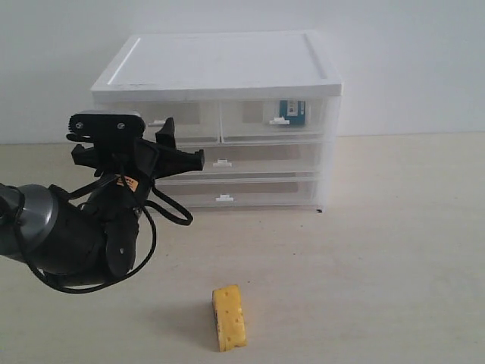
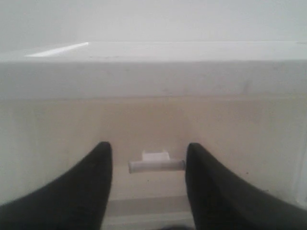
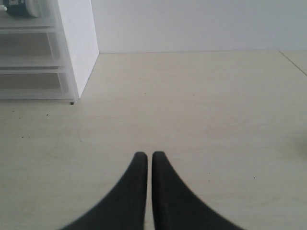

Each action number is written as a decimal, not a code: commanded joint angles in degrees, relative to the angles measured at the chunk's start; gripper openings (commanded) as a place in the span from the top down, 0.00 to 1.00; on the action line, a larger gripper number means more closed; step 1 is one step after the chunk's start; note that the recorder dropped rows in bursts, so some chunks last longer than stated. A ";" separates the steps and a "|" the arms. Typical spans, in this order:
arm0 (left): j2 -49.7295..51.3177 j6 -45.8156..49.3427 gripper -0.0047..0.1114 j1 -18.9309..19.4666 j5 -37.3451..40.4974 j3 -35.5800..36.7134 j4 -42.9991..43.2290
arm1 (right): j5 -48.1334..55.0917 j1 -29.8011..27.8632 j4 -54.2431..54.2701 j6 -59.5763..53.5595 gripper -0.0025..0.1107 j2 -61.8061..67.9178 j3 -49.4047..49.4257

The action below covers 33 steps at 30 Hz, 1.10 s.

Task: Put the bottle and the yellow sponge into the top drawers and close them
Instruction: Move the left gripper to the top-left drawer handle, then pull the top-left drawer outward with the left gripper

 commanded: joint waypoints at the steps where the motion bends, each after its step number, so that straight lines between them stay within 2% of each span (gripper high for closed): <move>1: -0.72 -0.34 0.85 0.07 -0.86 -0.26 -0.40 | -0.48 -0.16 0.02 0.00 0.97 -0.35 0.21; 2: -0.72 -0.34 0.92 0.07 -0.86 -0.26 -0.40 | -0.48 -0.16 0.02 -0.43 0.97 -0.35 0.21; 8: -0.90 -0.11 0.92 -0.05 -0.86 0.44 -0.55 | -0.48 -0.16 0.02 -0.43 0.97 -0.35 0.21; 14: -3.74 -0.11 0.92 -1.68 -0.86 4.71 -1.83 | -0.48 -0.16 0.02 -0.43 0.97 -0.35 0.21; 33: -12.70 -0.11 0.92 -10.43 -0.86 15.43 -9.52 | -0.48 -0.16 0.02 -0.30 0.97 -0.35 0.21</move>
